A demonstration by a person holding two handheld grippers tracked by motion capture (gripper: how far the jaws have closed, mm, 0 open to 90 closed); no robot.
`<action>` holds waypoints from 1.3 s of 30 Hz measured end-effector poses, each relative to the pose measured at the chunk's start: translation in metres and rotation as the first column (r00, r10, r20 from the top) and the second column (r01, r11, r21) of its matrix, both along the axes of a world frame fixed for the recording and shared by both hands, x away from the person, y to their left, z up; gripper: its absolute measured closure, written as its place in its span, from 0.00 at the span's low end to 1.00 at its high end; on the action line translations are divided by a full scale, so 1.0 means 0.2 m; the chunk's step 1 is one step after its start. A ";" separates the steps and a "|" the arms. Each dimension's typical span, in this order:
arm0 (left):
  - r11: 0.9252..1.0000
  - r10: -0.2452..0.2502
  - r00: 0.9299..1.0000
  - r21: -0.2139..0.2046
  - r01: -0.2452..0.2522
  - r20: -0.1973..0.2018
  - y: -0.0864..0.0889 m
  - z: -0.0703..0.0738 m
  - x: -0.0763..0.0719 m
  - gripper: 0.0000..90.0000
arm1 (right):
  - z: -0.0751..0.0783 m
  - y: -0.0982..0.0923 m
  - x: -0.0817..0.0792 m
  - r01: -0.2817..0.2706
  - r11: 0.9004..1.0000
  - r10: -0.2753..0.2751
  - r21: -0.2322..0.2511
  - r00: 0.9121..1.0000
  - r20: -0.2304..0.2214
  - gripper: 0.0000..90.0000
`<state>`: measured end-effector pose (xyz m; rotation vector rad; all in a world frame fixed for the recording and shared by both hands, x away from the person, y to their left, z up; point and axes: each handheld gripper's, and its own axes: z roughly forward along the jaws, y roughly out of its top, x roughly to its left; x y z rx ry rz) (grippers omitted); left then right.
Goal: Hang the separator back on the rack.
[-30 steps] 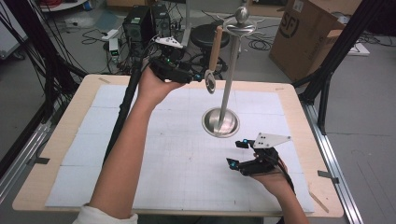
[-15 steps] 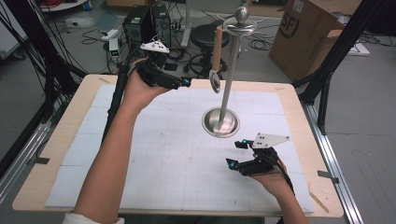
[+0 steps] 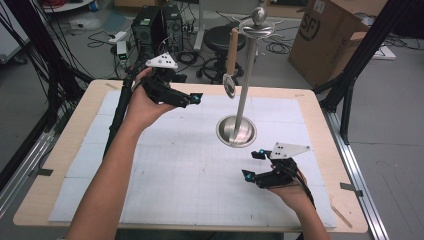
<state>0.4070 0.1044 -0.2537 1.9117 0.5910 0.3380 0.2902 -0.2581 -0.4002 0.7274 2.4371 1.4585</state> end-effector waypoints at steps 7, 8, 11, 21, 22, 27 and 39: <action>1.000 -0.008 1.000 0.005 0.008 -0.003 0.06 -0.05 -0.04 0.13 | 0.00 0.00 0.00 -0.003 1.000 0.003 -0.004 1.000 -0.001 0.27; 1.000 -0.007 1.000 0.008 0.007 -0.006 0.07 -0.06 -0.05 0.13 | 0.00 0.00 0.00 -0.001 1.000 0.001 -0.002 1.000 -0.003 0.27; 1.000 -0.007 1.000 0.017 0.007 -0.006 0.08 -0.07 -0.06 0.12 | 0.00 0.00 0.00 0.000 1.000 0.000 -0.007 1.000 -0.003 0.27; 1.000 -0.022 1.000 0.021 0.023 -0.010 0.13 -0.13 -0.13 0.12 | -0.01 0.00 0.00 0.004 1.000 -0.004 -0.005 1.000 -0.006 0.27; 0.999 -0.024 1.000 0.023 0.024 -0.011 0.14 -0.14 -0.13 0.12 | -0.01 0.00 0.00 0.002 1.000 -0.002 -0.010 1.000 -0.007 0.27; 1.000 -0.015 1.000 0.025 0.016 -0.023 0.18 -0.19 -0.17 0.12 | -0.01 0.00 0.00 0.001 1.000 -0.002 -0.009 1.000 -0.007 0.27; 1.000 0.017 0.999 0.021 -0.016 -0.028 0.31 -0.35 -0.26 0.10 | -0.02 0.01 0.00 0.003 1.000 -0.003 -0.021 1.000 -0.010 0.27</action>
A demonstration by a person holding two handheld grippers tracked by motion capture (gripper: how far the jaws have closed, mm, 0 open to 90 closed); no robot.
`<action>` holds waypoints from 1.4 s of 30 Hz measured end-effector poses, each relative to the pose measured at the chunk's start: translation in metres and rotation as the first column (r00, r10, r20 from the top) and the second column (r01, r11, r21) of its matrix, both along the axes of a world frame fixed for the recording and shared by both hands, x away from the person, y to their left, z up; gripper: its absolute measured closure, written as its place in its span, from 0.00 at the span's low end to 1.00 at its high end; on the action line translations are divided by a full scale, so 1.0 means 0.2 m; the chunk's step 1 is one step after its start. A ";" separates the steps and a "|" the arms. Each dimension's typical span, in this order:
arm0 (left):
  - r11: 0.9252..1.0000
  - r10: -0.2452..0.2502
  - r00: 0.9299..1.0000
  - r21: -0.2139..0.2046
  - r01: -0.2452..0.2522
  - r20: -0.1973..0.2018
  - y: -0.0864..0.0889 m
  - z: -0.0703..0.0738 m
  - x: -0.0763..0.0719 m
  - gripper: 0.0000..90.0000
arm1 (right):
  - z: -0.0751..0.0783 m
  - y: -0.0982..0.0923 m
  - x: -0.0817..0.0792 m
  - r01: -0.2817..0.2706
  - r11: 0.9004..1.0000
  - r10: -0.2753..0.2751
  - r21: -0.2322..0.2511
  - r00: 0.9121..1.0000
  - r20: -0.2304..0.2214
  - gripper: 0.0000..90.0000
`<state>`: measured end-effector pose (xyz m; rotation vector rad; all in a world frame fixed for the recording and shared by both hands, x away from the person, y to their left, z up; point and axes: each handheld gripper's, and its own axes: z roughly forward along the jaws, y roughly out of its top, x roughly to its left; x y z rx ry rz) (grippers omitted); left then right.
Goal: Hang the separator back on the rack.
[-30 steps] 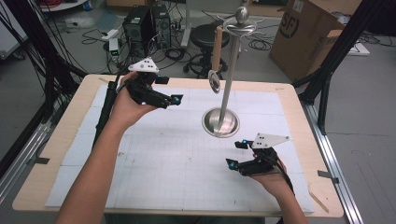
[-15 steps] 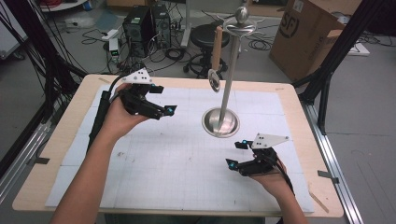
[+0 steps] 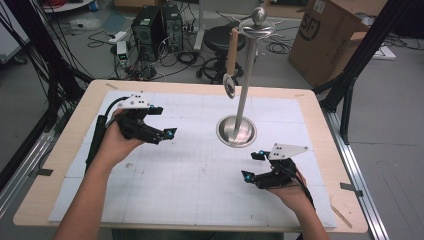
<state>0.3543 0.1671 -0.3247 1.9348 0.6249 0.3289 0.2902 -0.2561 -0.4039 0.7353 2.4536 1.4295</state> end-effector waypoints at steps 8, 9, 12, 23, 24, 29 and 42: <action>1.000 0.012 1.000 -0.013 -0.012 -0.011 0.07 -0.08 -0.05 0.09 | -0.01 0.00 0.00 -0.004 1.000 0.004 -0.008 1.000 -0.004 0.27; 1.000 0.014 1.000 -0.022 -0.014 -0.013 0.07 -0.09 -0.06 0.09 | -0.01 0.01 0.00 -0.004 1.000 0.004 -0.010 1.000 -0.004 0.27; 0.999 0.012 1.000 -0.031 -0.013 -0.020 0.09 -0.12 -0.07 0.09 | -0.01 0.00 0.00 -0.004 1.000 0.004 -0.011 1.000 -0.004 0.27; 1.000 -0.009 1.000 -0.027 0.009 0.002 0.07 -0.18 -0.16 0.07 | -0.02 -0.01 0.01 -0.003 1.000 0.003 -0.008 1.000 -0.011 0.27; 0.999 -0.011 1.000 -0.041 0.012 0.008 0.08 -0.18 -0.17 0.06 | -0.02 -0.01 0.01 -0.004 1.000 0.004 -0.007 1.000 -0.013 0.27; 0.998 -0.001 1.000 -0.059 0.002 0.019 0.11 -0.18 -0.20 0.02 | -0.02 -0.01 0.01 -0.004 1.000 0.003 -0.006 1.000 -0.013 0.27; 1.000 -0.031 1.000 0.001 0.031 0.002 0.07 -0.21 -0.21 0.02 | -0.02 -0.04 0.05 0.008 1.000 -0.008 0.010 1.000 -0.014 0.27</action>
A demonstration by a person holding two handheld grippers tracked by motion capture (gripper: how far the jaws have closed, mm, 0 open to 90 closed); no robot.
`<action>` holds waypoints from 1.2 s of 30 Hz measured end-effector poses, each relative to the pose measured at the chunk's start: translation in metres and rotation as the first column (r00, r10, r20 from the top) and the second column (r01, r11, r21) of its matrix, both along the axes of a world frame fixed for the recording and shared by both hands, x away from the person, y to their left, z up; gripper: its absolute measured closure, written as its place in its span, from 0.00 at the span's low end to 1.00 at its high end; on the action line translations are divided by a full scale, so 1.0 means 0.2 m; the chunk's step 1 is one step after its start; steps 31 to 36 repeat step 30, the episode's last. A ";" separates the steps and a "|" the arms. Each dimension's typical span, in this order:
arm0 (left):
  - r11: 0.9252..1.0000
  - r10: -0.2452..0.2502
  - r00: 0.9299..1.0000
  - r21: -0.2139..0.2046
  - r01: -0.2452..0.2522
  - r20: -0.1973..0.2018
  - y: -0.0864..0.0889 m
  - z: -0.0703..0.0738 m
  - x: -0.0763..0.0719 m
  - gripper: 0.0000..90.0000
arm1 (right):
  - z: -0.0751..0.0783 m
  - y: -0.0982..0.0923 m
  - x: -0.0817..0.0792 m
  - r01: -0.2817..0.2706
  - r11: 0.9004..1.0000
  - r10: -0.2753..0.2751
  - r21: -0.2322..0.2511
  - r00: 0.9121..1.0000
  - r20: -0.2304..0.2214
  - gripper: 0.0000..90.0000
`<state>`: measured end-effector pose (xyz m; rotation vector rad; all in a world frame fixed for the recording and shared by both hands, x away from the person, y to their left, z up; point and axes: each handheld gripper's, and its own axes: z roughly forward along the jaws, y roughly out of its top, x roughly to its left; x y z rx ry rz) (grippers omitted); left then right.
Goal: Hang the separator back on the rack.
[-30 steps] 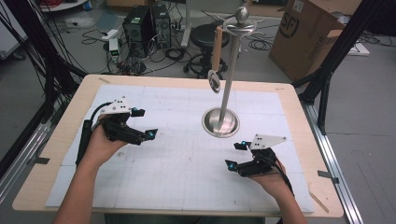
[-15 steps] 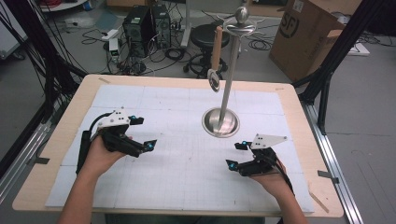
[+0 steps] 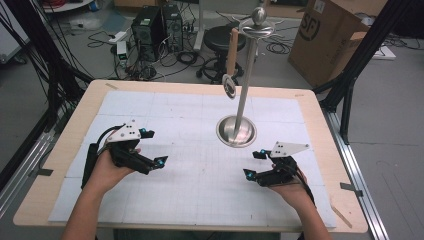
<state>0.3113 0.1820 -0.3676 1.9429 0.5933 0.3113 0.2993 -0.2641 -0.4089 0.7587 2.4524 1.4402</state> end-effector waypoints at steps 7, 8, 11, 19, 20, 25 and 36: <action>1.000 -0.013 1.000 0.012 0.013 0.001 -0.01 -0.01 -0.01 0.02 | 0.02 -0.01 -0.02 0.011 1.000 -0.011 0.002 1.000 0.009 0.27; 1.000 -0.011 1.000 0.019 0.011 0.004 -0.01 -0.01 -0.01 0.02 | 0.03 -0.01 -0.02 0.014 1.000 -0.014 0.001 1.000 0.016 0.27; 1.000 -0.008 1.000 0.020 0.007 0.010 -0.01 -0.01 -0.01 0.02 | 0.04 -0.01 -0.03 0.013 1.000 -0.013 0.011 1.000 0.021 0.27; 1.000 0.000 1.000 0.006 0.000 0.021 0.00 -0.02 -0.01 0.02 | 0.04 -0.01 -0.02 0.011 1.000 -0.011 0.008 1.000 0.020 0.27; 1.000 -0.001 1.000 0.003 0.001 0.017 0.00 -0.02 -0.01 0.02 | 0.04 -0.01 -0.02 0.011 1.000 -0.011 0.008 1.000 0.021 0.27; 1.000 -0.005 1.000 0.013 0.005 0.018 0.00 -0.03 0.00 0.02 | 0.03 -0.01 -0.02 0.011 1.000 -0.011 0.003 1.000 0.018 0.27; 1.000 0.000 1.000 0.004 0.000 0.007 0.00 -0.03 0.00 0.02 | 0.03 -0.01 -0.02 0.009 1.000 -0.009 0.005 1.000 0.024 0.27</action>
